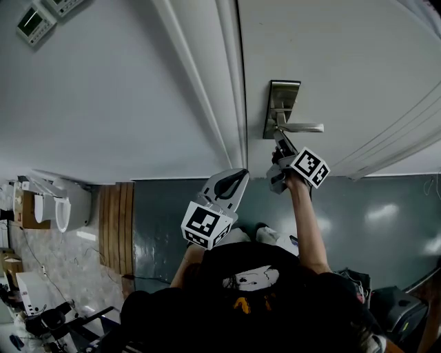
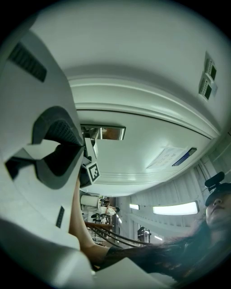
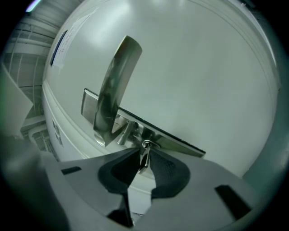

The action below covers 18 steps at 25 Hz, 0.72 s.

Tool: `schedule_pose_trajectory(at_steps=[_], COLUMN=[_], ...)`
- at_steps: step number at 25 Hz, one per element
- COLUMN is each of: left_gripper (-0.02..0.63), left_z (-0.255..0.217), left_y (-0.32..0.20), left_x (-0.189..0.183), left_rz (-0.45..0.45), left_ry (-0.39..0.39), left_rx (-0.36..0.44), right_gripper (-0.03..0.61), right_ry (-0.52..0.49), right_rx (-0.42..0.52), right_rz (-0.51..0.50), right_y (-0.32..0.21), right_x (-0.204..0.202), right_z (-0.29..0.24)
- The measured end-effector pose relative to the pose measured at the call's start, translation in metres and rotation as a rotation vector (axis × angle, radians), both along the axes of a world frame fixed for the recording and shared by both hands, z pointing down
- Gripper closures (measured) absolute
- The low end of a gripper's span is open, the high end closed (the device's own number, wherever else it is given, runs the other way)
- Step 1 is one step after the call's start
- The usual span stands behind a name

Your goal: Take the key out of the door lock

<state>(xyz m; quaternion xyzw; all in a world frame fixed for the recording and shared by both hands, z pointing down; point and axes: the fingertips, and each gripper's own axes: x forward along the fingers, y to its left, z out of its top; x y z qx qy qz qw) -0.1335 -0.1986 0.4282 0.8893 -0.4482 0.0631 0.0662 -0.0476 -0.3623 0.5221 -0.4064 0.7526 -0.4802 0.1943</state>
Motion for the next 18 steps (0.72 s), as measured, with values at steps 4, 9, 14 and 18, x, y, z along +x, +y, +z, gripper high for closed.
schedule_pose_trajectory(at_steps=[4, 9, 14, 18], left_gripper=[0.604, 0.604, 0.604, 0.604], left_z=[0.0, -0.001, -0.002, -0.003], left_y=[0.001, 0.002, 0.005, 0.006], left_x=[-0.005, -0.007, -0.008, -0.013], left_rz=[-0.008, -0.006, -0.001, -0.007], left_ry=[0.001, 0.0, 0.001, 0.001], left_rx=[-0.001, 0.008, 0.011, 0.013], right_gripper=[0.529, 0.538, 0.548, 0.554], right_ry=[-0.069, -0.113, -0.194, -0.256], right_rx=[-0.03, -0.056, -0.103, -0.135], right_rz=[0.029, 0.057, 0.103, 0.134], right_y=[0.0, 0.001, 0.002, 0.003], right_x=[0.001, 0.003, 0.006, 0.007], right_z=[0.001, 0.003, 0.004, 0.006])
